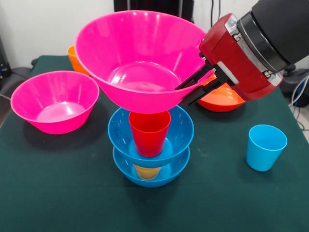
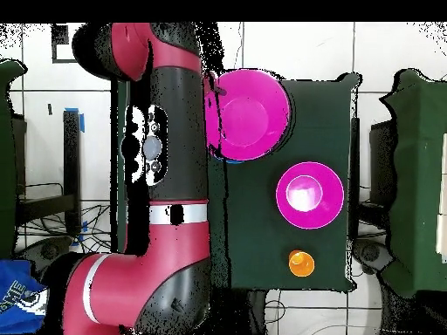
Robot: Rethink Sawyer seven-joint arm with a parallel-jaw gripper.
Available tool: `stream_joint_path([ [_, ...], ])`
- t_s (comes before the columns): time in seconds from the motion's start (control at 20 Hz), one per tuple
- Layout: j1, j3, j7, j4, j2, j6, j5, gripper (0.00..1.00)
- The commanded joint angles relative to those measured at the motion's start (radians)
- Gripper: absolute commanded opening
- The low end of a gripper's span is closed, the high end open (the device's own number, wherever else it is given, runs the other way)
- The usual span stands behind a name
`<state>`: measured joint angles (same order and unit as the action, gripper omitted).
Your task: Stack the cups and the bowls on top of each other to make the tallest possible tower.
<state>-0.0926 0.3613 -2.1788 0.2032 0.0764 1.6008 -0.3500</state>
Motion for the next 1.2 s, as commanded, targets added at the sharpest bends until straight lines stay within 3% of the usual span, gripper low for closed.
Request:
stream_joint_path([
  [0.05,-0.021,-0.054,0.139,0.157,0.042,-0.008,0.038,0.0],
  [0.55,-0.028,-0.064,0.092,0.225,0.061,-0.06,0.065,0.0],
  [1.2,-0.022,-0.073,0.083,0.252,0.058,-0.204,0.069,0.0],
])
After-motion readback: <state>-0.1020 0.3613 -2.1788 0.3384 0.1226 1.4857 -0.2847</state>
